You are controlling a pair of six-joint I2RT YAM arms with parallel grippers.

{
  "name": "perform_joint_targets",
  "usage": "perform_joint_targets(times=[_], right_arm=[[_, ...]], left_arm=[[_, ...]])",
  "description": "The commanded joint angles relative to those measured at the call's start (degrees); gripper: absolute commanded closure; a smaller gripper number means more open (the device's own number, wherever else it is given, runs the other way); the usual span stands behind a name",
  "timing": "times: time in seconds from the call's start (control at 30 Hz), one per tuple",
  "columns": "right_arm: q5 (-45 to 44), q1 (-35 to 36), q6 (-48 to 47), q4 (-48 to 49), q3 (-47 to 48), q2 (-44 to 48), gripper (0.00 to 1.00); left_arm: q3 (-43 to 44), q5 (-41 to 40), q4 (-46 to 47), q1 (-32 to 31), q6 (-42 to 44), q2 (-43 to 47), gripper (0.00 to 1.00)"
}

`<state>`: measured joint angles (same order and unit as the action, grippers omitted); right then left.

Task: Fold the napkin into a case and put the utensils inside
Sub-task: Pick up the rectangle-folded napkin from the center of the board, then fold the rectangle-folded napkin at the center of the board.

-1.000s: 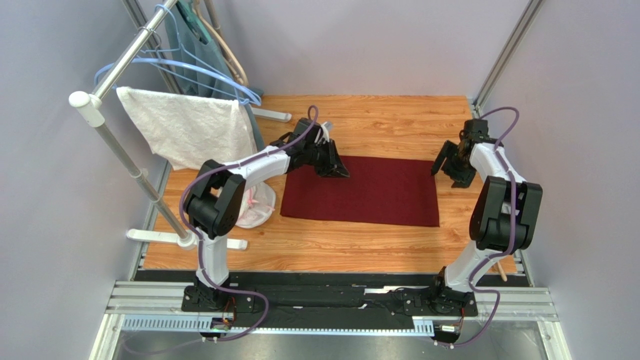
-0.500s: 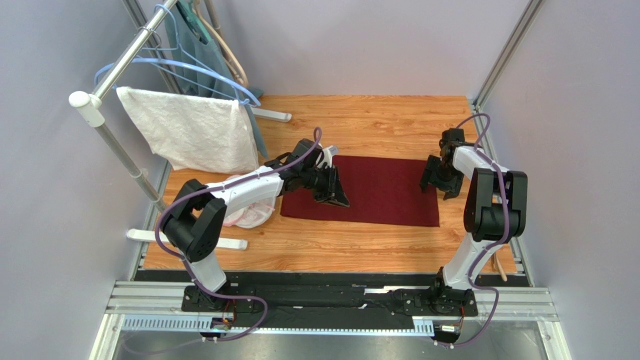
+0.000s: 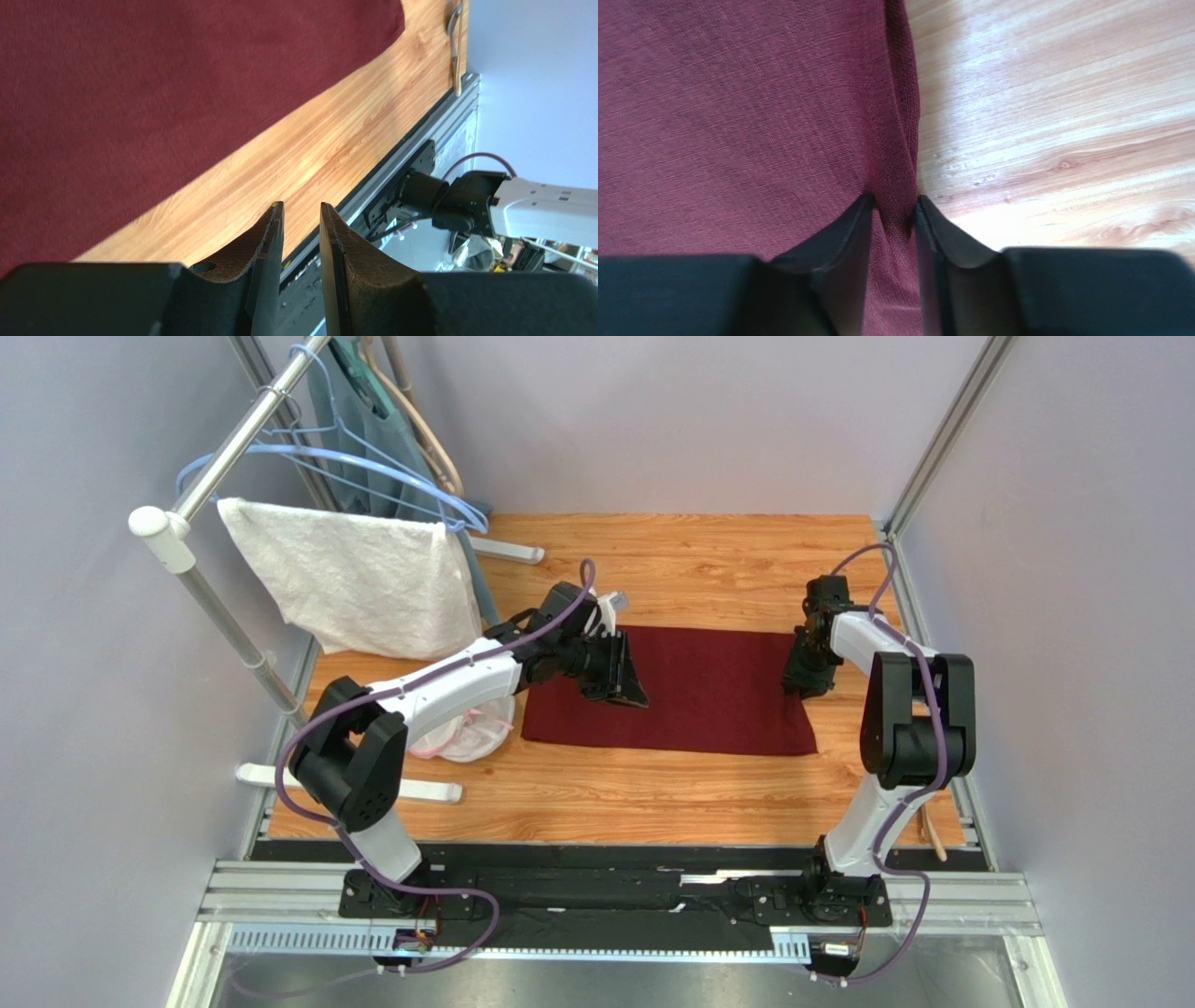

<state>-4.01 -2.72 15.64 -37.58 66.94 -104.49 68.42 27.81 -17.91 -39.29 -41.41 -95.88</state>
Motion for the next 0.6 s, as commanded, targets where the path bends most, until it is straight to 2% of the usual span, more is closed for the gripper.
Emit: perform_joint_targets(times=[0.0, 0.1, 0.13, 0.2, 0.33, 0.57], right_arm=[[-1.2, 0.3, 0.7, 4.6, -4.6, 0.0, 0.73], [-1.1, 0.3, 0.6, 5.9, -5.4, 2.2, 0.84], [-1.0, 0.3, 0.6, 5.9, -5.2, 2.7, 0.92], [-1.4, 0.3, 0.4, 5.0, -4.5, 4.0, 1.0], [-2.5, 0.3, 0.6, 2.6, -3.3, 6.8, 1.0], [-5.7, 0.3, 1.0, -0.5, -3.2, 12.5, 1.0]], left_arm=[[4.8, 0.0, 1.3, 0.0, -0.8, -3.3, 0.66], [8.1, -0.4, 1.8, -0.5, -1.7, -7.6, 0.66], [10.3, -0.8, 1.9, -0.8, -2.0, -10.0, 0.67], [12.3, -2.3, 3.7, -1.5, -3.2, -12.7, 0.67], [18.7, -2.9, 6.2, -2.5, -8.0, -22.8, 0.7], [25.6, -8.0, 7.7, -4.1, -15.3, -31.9, 0.71]])
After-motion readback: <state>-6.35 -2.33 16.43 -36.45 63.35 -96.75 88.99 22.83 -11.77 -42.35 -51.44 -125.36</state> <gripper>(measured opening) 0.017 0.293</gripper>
